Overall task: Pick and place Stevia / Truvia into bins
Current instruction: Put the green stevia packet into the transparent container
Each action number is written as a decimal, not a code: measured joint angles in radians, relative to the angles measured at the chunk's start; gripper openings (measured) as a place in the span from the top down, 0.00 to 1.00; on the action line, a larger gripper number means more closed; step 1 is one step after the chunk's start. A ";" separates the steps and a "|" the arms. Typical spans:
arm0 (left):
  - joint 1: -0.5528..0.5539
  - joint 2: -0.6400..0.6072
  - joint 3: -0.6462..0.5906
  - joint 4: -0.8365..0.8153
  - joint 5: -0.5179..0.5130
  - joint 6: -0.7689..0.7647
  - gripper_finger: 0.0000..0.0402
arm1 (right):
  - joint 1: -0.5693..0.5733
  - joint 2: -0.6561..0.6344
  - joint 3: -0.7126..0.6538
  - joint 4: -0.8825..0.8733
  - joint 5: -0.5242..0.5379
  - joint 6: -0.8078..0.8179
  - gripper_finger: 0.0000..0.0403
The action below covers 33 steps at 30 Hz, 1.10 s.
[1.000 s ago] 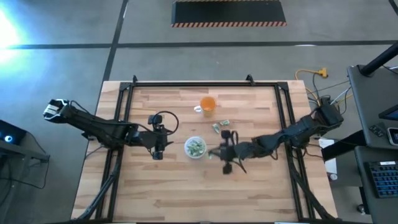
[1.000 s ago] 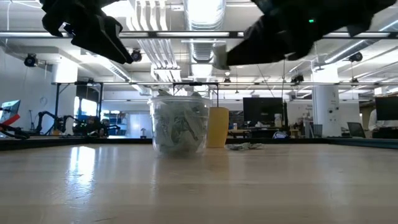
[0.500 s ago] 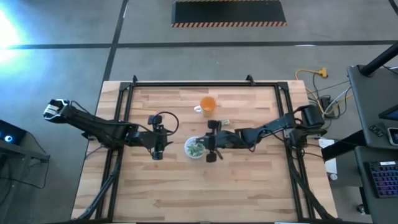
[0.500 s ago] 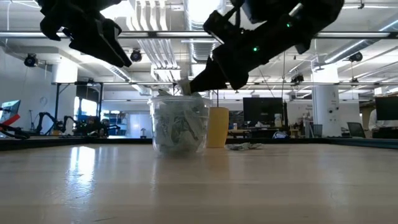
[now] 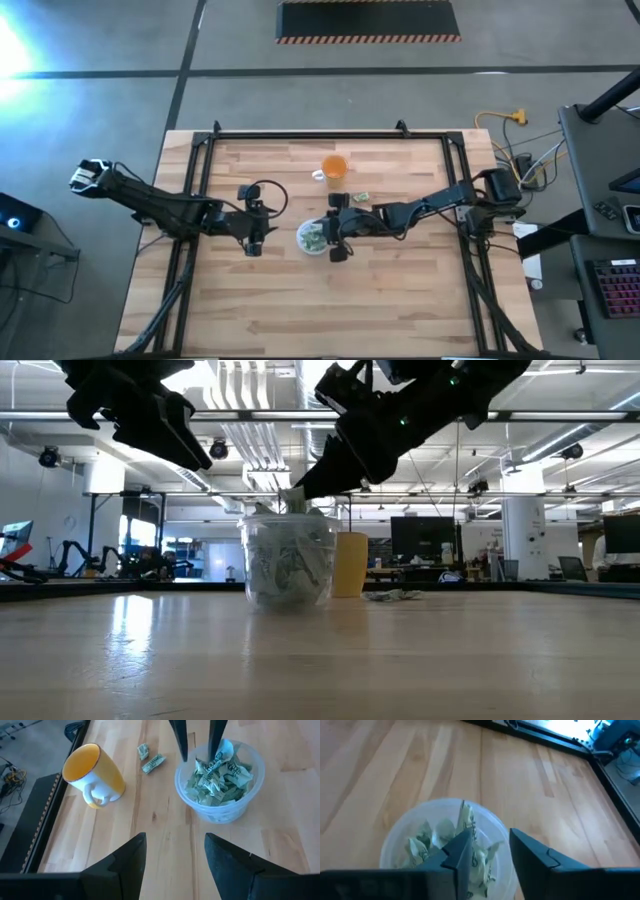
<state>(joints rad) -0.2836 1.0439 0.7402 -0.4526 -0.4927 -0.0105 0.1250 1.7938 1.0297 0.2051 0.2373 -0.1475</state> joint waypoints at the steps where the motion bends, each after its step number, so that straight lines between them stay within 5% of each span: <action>1: 0.000 0.000 -0.003 0.001 -0.001 0.000 0.54 | 0.001 -0.001 0.003 0.000 0.002 -0.003 0.69; 12: 0.000 0.000 -0.010 -0.001 -0.014 0.000 0.54 | -0.012 -0.110 0.009 -0.364 0.293 0.085 0.65; 33: 0.001 0.000 -0.011 0.010 -0.021 0.018 0.54 | -0.209 -0.130 -0.288 -0.224 0.147 0.216 0.76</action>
<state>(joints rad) -0.2829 1.0439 0.7288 -0.4427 -0.5133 0.0071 -0.0844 1.6638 0.7418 -0.0185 0.3840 0.0682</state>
